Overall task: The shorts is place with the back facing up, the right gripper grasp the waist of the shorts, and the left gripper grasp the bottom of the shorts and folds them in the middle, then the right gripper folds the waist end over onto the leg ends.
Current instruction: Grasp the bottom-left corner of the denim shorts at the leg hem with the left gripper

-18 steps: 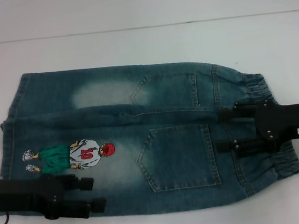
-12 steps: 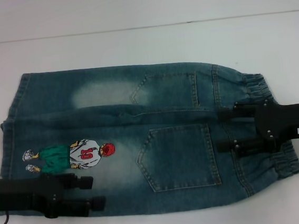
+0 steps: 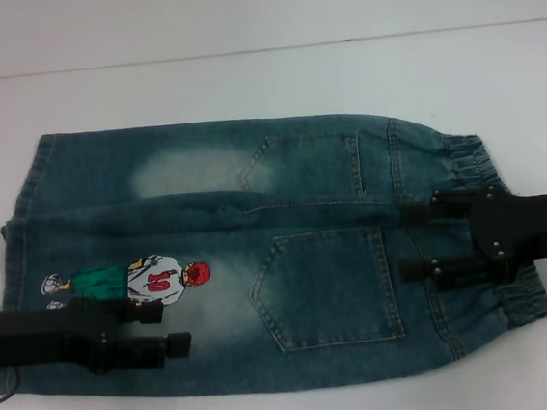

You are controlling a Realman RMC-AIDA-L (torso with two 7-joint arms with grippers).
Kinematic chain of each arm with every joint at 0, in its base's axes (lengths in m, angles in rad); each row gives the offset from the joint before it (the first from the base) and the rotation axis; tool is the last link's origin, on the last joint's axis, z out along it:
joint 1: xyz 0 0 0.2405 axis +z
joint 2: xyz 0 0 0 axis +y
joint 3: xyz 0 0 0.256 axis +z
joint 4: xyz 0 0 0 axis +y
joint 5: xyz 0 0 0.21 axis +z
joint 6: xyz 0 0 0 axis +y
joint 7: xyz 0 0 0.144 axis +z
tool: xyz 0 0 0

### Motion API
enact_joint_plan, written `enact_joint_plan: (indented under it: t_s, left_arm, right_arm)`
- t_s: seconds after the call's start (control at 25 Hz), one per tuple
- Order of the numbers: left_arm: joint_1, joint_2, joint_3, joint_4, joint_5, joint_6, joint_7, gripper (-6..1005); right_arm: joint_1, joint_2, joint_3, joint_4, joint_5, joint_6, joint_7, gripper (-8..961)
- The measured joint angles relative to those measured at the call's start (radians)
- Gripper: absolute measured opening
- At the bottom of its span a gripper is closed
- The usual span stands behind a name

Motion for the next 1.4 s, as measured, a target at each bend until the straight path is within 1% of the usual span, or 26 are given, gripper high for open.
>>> enact_joint_plan:
  t_s: [0.2, 0.36, 0.76, 0.88, 1.4]
  left_arm:
    - [-0.008, 0.006, -0.017, 0.003, -0.007, 0.002, -0.006, 848]
    - [-0.012, 0.022, -0.060, 0.012, -0.005, 0.004, -0.010, 849]
    - [-0.003, 0.055, -0.120, 0.074, 0.006, -0.002, -0.038, 846]
    - [0.000, 0.064, -0.136, 0.096, 0.032, -0.002, -0.055, 847]
    - [0.001, 0.078, -0.156, 0.180, 0.181, 0.007, -0.157, 846]
  right_arm:
    - [-0.001, -0.001, 0.000, 0.000, 0.000, 0.000, 0.000, 915]
    - [-0.001, -0.002, 0.000, 0.000, 0.000, 0.001, 0.000, 915]
    - [-0.004, -0.002, 0.002, 0.000, 0.018, 0.005, -0.001, 914]
    - [-0.008, -0.002, 0.002, 0.000, 0.023, 0.005, -0.001, 914]
    - [-0.015, -0.005, 0.001, 0.000, 0.029, 0.005, -0.004, 913]
